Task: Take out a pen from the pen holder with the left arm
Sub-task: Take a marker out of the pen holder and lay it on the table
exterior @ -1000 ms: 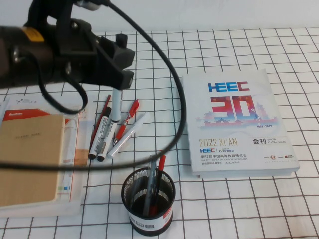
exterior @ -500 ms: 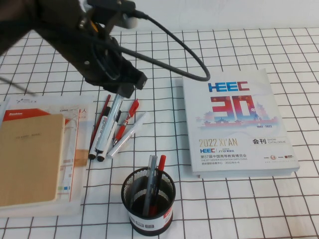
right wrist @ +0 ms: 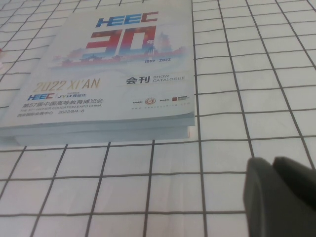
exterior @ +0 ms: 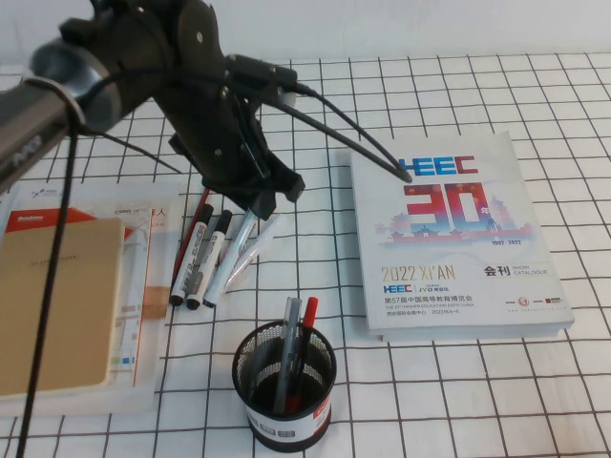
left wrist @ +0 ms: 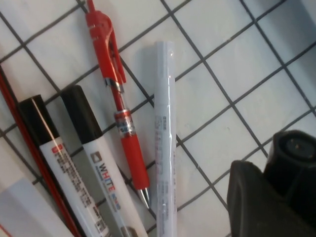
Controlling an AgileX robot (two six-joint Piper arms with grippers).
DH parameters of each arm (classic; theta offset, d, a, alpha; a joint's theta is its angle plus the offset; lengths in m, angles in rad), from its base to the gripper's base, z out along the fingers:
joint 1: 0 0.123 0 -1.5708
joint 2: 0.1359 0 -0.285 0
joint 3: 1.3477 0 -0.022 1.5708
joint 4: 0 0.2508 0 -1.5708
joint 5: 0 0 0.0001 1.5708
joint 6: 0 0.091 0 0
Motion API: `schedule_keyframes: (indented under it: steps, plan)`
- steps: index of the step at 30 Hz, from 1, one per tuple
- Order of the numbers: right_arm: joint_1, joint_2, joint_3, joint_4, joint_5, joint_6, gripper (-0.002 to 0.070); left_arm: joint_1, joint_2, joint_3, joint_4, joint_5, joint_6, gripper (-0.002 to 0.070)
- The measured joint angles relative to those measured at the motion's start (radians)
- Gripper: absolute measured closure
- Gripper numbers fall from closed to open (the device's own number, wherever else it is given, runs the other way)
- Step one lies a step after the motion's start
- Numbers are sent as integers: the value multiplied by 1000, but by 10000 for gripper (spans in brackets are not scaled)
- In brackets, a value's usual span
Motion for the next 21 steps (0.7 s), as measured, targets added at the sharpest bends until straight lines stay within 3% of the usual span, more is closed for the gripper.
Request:
schedule_keyframes:
  steps: [21]
  plan:
    - [0,0,0,0,0,0,691,-49,196,-85,12,-84,45,568]
